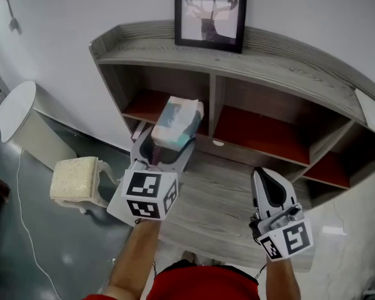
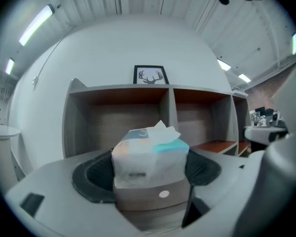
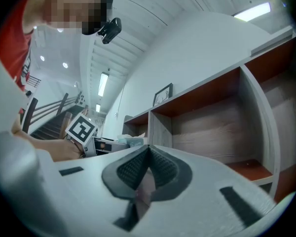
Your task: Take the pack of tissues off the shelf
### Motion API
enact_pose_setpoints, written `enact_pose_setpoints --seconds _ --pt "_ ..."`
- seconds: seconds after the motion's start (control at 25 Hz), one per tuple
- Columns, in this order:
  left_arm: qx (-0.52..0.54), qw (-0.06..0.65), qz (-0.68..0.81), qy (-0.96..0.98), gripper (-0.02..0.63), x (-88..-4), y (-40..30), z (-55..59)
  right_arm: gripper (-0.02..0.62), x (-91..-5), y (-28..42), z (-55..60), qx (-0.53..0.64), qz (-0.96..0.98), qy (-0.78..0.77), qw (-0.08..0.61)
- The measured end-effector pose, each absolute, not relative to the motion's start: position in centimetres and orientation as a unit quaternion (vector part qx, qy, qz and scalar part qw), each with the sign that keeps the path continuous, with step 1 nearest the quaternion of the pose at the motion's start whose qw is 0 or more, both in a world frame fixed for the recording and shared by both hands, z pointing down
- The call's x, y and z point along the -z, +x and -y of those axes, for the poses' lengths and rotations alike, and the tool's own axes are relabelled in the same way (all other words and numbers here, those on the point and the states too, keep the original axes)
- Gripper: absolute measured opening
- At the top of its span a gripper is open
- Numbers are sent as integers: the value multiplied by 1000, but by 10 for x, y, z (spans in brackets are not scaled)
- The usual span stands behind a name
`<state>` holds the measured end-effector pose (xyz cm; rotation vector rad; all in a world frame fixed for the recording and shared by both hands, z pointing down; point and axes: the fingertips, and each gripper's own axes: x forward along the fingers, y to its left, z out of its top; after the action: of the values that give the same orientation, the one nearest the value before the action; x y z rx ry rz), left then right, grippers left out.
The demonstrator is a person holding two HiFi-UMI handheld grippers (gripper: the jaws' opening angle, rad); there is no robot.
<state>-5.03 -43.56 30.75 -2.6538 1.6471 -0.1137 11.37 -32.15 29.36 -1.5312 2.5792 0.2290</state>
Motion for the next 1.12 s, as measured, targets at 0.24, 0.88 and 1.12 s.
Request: enact_pose_setpoints --seconds 0.24,0.88,1.12 --pt "-5 22 -501 -865 405 -297 -45 399 5 -292 100 327 -78 -864 -492 72" --pt "-49 36 -488 -871 405 -294 -44 353 5 -302 87 323 -75 -876 -473 63" --pt "-50 39 -487 -871 405 -294 -42 352 5 -304 85 323 -80 -875 -474 55"
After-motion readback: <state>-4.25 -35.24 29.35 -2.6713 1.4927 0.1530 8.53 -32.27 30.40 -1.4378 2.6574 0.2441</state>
